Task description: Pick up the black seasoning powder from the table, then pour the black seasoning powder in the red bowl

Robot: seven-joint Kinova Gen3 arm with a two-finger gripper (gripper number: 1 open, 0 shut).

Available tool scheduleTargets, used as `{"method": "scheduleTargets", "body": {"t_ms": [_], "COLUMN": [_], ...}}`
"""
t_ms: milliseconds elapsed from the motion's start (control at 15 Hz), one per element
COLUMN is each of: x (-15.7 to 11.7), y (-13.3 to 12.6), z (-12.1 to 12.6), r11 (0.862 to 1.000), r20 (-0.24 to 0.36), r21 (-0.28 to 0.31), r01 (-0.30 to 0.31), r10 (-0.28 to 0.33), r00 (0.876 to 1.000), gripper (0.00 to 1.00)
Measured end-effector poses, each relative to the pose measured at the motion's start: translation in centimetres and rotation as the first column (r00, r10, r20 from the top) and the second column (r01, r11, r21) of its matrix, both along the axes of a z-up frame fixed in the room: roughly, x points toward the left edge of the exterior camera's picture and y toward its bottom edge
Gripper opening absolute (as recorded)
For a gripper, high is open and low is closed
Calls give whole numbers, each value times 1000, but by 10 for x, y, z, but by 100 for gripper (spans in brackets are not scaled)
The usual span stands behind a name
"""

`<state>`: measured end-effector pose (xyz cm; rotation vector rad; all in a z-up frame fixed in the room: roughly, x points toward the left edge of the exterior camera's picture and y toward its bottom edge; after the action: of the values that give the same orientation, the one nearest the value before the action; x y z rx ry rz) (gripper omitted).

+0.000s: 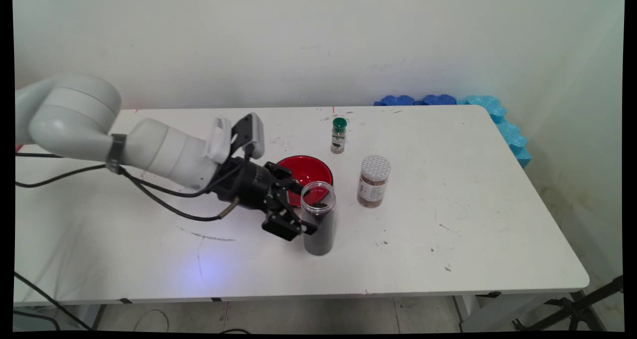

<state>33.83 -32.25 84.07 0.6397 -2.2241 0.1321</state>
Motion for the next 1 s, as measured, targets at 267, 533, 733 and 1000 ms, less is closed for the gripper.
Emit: {"method": "scheduleTargets", "body": {"t_ms": [267,533,733,1000], "x": [-10,-17,-20,-21], "y": [-6,-9,-10,-9], "z": [-10,-17,-19,-17], "r11": [1000,1000,1000,1000], "r20": [1,2,-1,-3], "r21": [3,5,8,13], "r01": [-3,-3,0,6], "r10": [3,3,0,-6], "r00": [1000,1000,1000,1000], "gripper": [100,0,0,0]}}
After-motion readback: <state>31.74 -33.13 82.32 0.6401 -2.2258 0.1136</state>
